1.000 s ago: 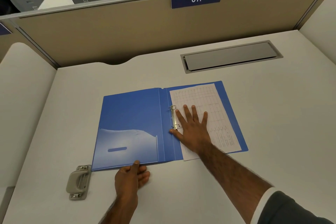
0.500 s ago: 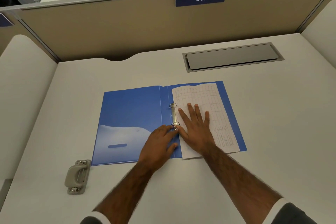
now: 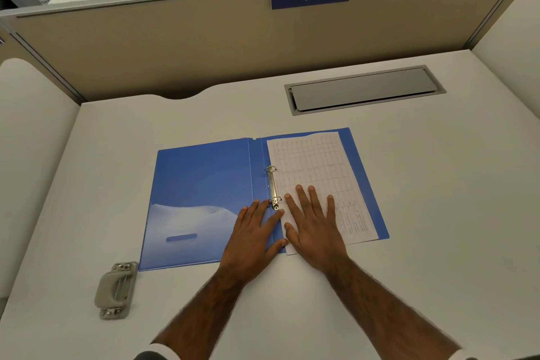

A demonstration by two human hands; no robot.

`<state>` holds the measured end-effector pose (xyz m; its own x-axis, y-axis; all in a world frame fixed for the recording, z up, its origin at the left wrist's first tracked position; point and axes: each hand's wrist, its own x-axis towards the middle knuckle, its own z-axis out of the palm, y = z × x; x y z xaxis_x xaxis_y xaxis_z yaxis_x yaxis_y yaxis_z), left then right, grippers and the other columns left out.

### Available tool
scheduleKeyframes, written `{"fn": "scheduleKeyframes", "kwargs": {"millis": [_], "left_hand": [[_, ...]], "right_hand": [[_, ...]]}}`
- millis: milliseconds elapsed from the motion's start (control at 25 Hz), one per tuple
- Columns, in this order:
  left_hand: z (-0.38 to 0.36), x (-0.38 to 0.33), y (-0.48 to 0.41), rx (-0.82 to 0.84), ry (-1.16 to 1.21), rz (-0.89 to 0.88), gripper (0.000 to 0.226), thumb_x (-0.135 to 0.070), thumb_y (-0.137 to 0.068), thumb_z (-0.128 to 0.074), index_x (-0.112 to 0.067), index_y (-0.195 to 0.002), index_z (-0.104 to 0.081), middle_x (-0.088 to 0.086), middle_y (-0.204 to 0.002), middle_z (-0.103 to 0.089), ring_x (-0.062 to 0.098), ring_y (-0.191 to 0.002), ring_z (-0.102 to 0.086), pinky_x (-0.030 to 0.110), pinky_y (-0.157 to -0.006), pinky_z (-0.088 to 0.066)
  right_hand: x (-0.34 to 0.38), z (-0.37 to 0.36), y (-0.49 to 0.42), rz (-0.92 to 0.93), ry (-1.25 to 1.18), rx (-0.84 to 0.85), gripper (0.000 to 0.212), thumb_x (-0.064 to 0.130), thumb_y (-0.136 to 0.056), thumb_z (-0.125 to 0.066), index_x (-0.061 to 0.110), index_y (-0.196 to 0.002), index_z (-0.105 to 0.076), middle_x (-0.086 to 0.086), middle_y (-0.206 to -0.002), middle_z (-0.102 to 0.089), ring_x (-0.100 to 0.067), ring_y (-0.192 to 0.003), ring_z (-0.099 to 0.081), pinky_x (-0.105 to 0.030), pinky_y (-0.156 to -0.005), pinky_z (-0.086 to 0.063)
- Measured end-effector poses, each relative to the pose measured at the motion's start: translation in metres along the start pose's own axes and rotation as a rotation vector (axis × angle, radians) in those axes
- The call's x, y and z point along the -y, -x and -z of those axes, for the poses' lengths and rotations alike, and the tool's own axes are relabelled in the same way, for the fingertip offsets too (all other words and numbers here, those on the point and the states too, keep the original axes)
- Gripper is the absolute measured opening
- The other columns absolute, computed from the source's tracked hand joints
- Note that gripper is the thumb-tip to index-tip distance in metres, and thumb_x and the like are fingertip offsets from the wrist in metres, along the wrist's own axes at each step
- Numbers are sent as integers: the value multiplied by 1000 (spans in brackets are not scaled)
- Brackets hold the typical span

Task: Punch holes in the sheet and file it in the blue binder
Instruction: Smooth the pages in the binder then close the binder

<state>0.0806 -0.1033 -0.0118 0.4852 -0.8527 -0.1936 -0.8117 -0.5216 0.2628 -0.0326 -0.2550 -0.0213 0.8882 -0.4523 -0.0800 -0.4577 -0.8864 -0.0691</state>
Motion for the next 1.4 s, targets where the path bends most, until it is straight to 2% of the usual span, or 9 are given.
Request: {"fn": "scheduleKeyframes", "kwargs": {"millis": [360, 480, 640, 800, 920, 1080, 1200, 1280, 1400], "left_hand": [[-6, 2, 3, -21, 36, -12, 81, -82, -87, -17, -43, -154, 4, -11, -163, 15, 13, -148, 23, 36, -119, 14], [-5, 3, 3, -13, 47, -6, 78, -79, -89, -19, -43, -154, 3, -12, -164, 15, 13, -149, 20, 38, -121, 10], [-6, 4, 2, -25, 51, 7, 77, -78, -89, -18, -42, -154, 1, -11, -165, 11, 12, -149, 19, 34, -118, 14], [-3, 1, 2, -20, 63, -1, 76, -75, -91, -19, -39, -155, -1, -9, -165, 9, 16, -152, 13, 37, -121, 10], [5, -4, 8, -67, 168, 34, 68, -62, -96, -35, -33, -155, -18, -6, -166, -4, 18, -153, -1, 34, -121, 4], [7, -27, 49, -363, 540, 381, 43, -32, -95, -59, -25, -137, -50, 0, -153, -42, 20, -141, -37, 33, -115, -24], [9, -38, 78, -506, 800, 604, 31, -16, -95, -61, -29, -121, -52, -2, -130, -56, 20, -122, -52, 30, -103, -42], [15, -36, 84, -544, 992, 788, 23, -13, -97, -58, -27, -115, -54, -2, -120, -59, 22, -114, -57, 23, -90, -45], [23, -25, 82, -568, 1474, 1129, 28, -12, -99, -52, -7, -127, -55, 14, -130, -58, 34, -116, -58, 42, -97, -50]], "right_hand": [[15, -1, 1, -71, -3, 12, 69, 59, -98, -20, 26, -157, -3, -7, -166, 4, -32, -151, 6, -64, -116, -6], [11, 1, -2, -46, -18, 28, 66, 58, -98, -14, 30, -157, 1, -4, -165, 10, -30, -151, 8, -61, -118, -2], [-12, 3, 1, 72, -62, 48, 63, 57, -97, -7, 36, -155, 3, 1, -163, 16, -25, -151, 11, -56, -120, 0], [-14, 4, 8, 16, -19, 42, 67, 62, -96, -6, 34, -156, 3, -2, -165, 10, -27, -151, 10, -59, -118, -2], [-9, 5, 8, -2, -22, 46, 68, 62, -96, -11, 33, -156, -1, -3, -166, 6, -28, -151, 7, -61, -118, -4], [-9, 5, 9, -13, -6, 45, 70, 66, -95, -8, 34, -156, -2, -2, -165, 11, -29, -151, 10, -61, -117, -2], [-8, 8, 9, -12, -20, 41, 70, 66, -94, -5, 34, -156, -2, -2, -165, 11, -29, -151, 10, -61, -117, -1], [-9, 9, 9, -14, -36, 39, 71, 66, -94, -3, 33, -156, -3, -2, -165, 11, -29, -151, 9, -60, -118, -2], [-9, 11, 9, -20, -36, 45, 72, 67, -94, -4, 31, -157, -4, -3, -165, 9, -30, -151, 7, -59, -119, -1]]}}
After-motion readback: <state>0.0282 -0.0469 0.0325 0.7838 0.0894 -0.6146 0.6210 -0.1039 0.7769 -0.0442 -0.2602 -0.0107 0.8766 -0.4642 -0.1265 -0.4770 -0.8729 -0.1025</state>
